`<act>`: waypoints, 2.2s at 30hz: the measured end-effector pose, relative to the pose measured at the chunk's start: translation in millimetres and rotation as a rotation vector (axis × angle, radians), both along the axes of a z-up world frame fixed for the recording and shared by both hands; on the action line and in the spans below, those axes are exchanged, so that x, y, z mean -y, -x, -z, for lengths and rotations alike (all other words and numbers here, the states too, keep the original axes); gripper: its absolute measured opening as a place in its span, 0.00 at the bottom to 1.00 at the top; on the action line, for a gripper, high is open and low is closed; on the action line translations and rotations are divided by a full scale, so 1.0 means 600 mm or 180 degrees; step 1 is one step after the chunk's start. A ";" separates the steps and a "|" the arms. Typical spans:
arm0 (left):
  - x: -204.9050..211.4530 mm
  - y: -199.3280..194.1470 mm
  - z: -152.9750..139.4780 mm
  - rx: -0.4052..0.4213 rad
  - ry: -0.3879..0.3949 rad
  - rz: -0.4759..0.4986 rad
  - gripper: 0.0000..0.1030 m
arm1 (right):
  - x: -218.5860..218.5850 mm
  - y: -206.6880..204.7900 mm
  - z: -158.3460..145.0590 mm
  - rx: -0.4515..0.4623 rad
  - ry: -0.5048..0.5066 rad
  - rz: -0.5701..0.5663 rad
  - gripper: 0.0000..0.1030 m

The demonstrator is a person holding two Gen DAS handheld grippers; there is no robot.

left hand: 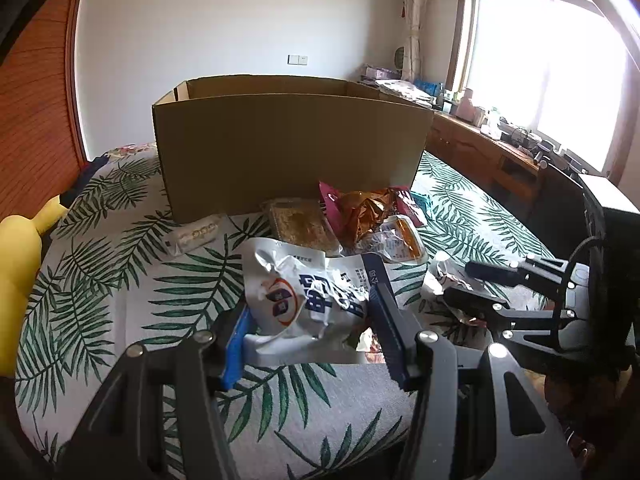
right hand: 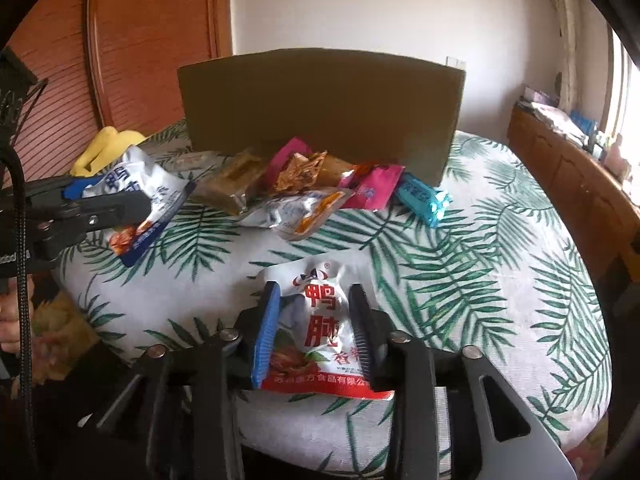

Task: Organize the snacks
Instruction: 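Close the right tool on the red-print white bag while the left tool holds its bag, then lift both held bags and carry them over the cardboard box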

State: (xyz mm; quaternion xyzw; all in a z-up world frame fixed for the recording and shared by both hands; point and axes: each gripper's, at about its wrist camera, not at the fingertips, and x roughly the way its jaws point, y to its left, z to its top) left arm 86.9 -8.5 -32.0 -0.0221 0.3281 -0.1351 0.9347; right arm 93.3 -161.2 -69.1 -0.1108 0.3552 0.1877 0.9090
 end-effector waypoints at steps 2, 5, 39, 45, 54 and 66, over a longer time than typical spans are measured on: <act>0.000 0.000 0.000 -0.0002 0.0007 0.0002 0.52 | 0.005 -0.005 -0.002 0.0012 0.0038 0.0042 0.57; 0.002 0.000 0.000 -0.0004 0.0013 0.0015 0.52 | 0.009 -0.019 0.006 -0.0099 0.0091 0.0039 0.62; 0.000 0.002 0.000 -0.0005 0.0030 0.0042 0.52 | 0.024 -0.049 -0.004 -0.0479 0.0052 -0.0231 0.13; -0.007 0.001 -0.002 -0.0006 0.0033 0.0013 0.52 | 0.038 -0.047 -0.017 -0.0442 -0.0150 -0.0174 0.21; -0.010 0.005 -0.007 0.0010 0.0033 0.0007 0.52 | 0.008 -0.008 -0.022 -0.0512 0.0059 -0.0576 0.54; -0.014 0.006 -0.010 0.0016 0.0047 -0.0003 0.52 | -0.009 -0.062 0.005 -0.0796 0.0368 -0.0681 0.61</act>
